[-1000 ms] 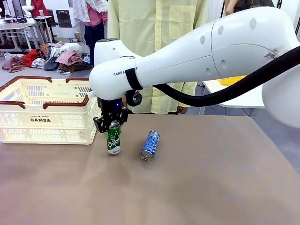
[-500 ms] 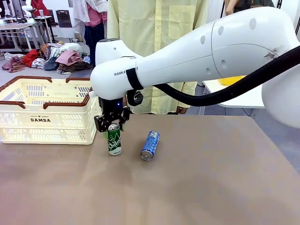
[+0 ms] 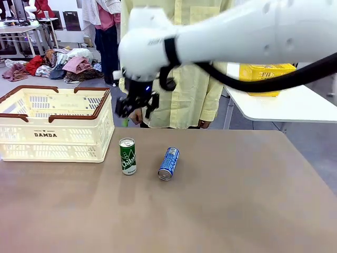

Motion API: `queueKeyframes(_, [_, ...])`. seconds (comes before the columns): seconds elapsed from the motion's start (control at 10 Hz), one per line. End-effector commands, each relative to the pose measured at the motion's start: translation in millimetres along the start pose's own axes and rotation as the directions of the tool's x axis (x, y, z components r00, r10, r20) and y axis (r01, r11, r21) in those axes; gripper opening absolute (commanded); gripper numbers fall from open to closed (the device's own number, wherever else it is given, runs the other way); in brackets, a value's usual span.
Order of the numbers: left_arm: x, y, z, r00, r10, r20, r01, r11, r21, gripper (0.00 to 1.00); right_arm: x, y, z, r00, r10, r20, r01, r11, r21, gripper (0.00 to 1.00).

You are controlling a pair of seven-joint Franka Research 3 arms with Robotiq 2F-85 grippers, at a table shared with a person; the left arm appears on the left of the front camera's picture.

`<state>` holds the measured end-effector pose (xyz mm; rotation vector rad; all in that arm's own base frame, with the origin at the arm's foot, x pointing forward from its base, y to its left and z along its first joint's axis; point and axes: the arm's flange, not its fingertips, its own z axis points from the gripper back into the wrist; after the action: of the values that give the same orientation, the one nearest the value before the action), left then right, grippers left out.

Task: Place the drinks into the Shopping basket.
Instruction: Pick up one drink and place it into the Shopping basket.

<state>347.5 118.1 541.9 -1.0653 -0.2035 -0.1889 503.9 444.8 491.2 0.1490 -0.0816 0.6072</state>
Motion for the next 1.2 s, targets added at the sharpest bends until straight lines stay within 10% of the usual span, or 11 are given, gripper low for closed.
queueKeyframes(0.0, [-2, 0, 1, 1.000, -0.014, -0.003, 0.014, 1.000, -0.003, 1.00, -48, -58, 45, 0.997, 0.018, -0.071, -0.005, 0.984, 0.176, 1.00])
queueKeyframes(0.4, [-2, 0, 1, 1.000, -0.014, -0.003, 0.014, 1.000, -0.003, 1.00, -155, -202, 92, 0.960, -0.272, -0.066, 0.265, 0.807, 0.528, 1.00])
queueKeyframes(0.7, [-2, 0, 1, 1.000, -0.014, -0.003, 0.014, 1.000, -0.003, 1.00, -278, -302, 106, 0.708, -0.673, -0.213, 0.553, 0.342, 0.759, 1.00])
queueKeyframes(0.9, [-2, 0, 1, 1.000, -0.014, -0.003, 0.014, 1.000, -0.003, 1.00, -342, -343, 85, 0.542, -0.790, -0.288, 0.519, 0.045, 0.854, 1.00])
queueKeyframes(1.1, [-2, 0, 1, 1.000, -0.014, -0.003, 0.014, 1.000, -0.003, 1.00, -377, -360, 53, 0.423, -0.841, -0.338, 0.457, -0.124, 0.881, 1.00])
